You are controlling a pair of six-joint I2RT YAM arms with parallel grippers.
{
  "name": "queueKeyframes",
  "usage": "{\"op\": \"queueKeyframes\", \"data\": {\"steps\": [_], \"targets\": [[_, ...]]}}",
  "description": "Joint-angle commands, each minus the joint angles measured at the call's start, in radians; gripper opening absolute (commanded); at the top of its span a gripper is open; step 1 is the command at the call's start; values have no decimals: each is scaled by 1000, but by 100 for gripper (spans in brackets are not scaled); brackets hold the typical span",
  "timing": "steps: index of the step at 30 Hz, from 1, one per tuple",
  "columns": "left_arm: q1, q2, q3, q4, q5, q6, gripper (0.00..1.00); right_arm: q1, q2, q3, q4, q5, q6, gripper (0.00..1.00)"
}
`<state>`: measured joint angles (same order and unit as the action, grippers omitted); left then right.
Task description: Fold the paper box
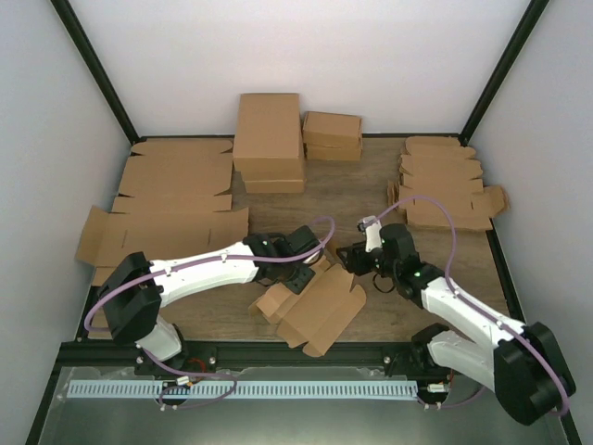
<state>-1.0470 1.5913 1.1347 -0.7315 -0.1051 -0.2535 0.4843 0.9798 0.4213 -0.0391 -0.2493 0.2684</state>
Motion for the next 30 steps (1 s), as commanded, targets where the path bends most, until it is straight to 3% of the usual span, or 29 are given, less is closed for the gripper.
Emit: {"op": "queueKeyframes", "data": {"steps": [1,8,19,26,30], "targets": [[9,-16,-12,15,15,5,56,19,72,84,19,21,-44,59],[10,-8,-19,27,30,3,56,52,157,119,50,41,-16,50],[17,-13,-29,45,25,-42,56,89,248,230,-50,31,66,3],[18,-19,-44,70,30,-75,55,105,317,345,-233,10,229,1],[17,-27,-53,78,27,-88,55,134,301,331,-250,21,295,1]]}}
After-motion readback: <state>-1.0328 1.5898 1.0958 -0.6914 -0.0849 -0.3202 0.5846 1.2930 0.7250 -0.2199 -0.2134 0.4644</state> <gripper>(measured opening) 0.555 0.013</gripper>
